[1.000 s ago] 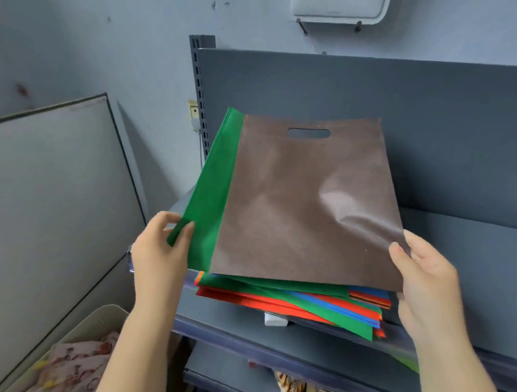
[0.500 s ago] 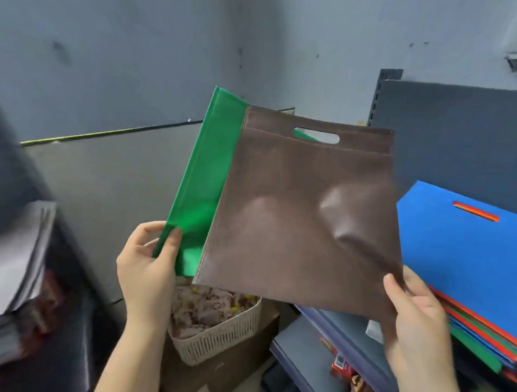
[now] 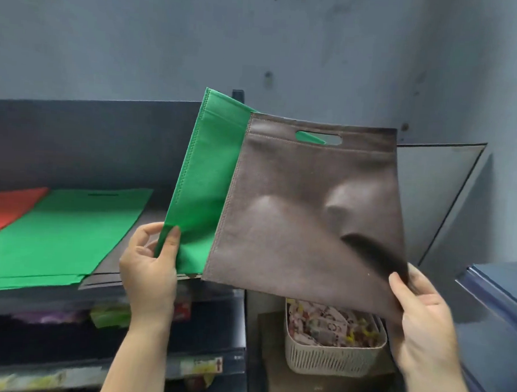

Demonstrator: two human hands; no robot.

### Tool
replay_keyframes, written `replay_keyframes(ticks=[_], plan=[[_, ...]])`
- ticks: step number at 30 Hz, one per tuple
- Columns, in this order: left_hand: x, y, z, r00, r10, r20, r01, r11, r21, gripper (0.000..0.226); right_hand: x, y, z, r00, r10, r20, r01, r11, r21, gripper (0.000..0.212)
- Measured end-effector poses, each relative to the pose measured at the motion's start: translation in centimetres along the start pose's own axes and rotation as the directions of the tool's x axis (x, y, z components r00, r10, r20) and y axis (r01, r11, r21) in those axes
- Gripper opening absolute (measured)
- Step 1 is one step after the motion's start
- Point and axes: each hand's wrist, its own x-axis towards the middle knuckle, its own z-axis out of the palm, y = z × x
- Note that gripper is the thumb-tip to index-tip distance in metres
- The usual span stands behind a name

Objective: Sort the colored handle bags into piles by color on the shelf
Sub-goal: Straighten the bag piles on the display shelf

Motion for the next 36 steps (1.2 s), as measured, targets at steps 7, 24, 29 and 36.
replay_keyframes(ticks=[7, 24, 29, 36], plan=[[7.3, -2.2, -10.2, 0.99, 0.04, -0.135, -0.019, 0.988, 0.153, 0.005, -2.9, 3.7, 11.5, 0.986, 0.022, 0.167, -0.037, 0.996, 0.085, 0.027], [19.0, -8.6, -27.7, 0.969, -0.085, -0.233, 0.142, 0.961, 0.239, 0.018, -8.9, 12.9, 30.0, 0.929, 0.046, 0.368, -0.094, 0.989, 0.112, 0.03], [20.8, -9.7, -28.3, 0.983, -0.136, -0.125, 0.178, 0.874, 0.452, 0.009, -9.3, 13.5, 31.3, 0.927, 0.046, 0.373, -0.096, 0.989, 0.115, 0.03], [20.3, -8.2, -27.4, 0.999, 0.012, -0.051, 0.027, 0.728, 0.685, 0.02, -9.2, 14.0, 31.2, 0.934, 0.029, 0.356, -0.077, 0.989, 0.122, 0.031]])
